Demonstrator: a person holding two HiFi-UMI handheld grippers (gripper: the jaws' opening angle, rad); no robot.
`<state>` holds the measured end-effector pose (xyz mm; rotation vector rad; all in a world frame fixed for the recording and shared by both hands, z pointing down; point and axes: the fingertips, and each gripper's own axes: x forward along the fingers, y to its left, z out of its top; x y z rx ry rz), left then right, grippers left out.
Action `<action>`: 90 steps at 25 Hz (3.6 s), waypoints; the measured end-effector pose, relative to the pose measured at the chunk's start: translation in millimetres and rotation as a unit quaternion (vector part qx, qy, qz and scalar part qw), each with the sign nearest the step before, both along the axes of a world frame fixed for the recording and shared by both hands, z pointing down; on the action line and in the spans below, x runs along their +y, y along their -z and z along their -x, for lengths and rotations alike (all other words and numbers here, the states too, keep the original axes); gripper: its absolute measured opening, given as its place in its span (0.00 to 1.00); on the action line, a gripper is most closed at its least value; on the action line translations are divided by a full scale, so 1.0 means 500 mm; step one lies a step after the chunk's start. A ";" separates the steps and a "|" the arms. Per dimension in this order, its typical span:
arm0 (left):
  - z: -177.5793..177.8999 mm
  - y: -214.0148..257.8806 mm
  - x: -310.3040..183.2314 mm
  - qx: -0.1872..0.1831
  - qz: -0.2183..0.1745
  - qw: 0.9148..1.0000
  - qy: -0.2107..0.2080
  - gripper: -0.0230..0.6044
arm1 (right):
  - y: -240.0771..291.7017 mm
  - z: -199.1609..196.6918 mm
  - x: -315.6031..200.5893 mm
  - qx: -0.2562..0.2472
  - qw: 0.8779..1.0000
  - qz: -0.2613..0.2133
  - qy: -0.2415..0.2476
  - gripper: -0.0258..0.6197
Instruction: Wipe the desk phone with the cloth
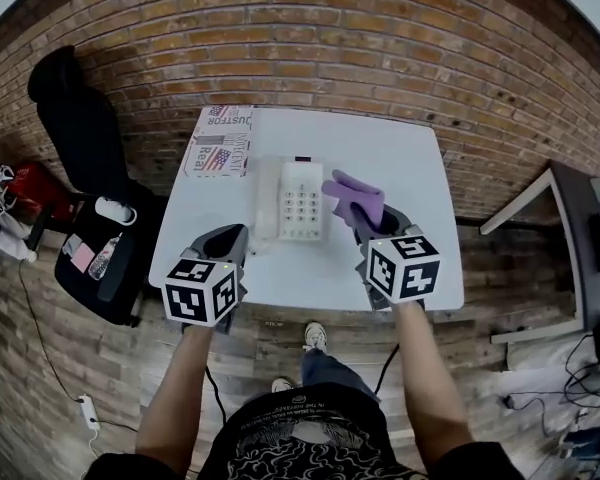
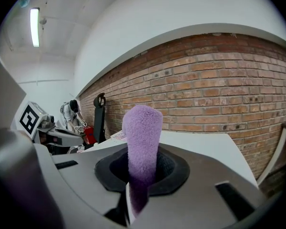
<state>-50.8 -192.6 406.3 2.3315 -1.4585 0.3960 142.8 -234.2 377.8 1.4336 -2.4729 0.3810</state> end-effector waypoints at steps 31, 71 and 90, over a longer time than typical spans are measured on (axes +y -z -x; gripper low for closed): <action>-0.002 -0.088 -0.286 -0.015 0.055 0.994 0.089 0.05 | -0.238 0.042 -0.394 -0.050 0.990 0.129 0.040 0.11; 0.024 -0.095 -0.157 0.003 0.048 0.999 -0.023 0.05 | -0.268 0.061 -0.147 -0.076 0.983 0.164 -0.040 0.11; 0.052 -0.094 -0.085 0.020 0.037 0.996 -0.082 0.05 | -0.276 0.058 -0.017 -0.126 0.969 0.172 -0.127 0.11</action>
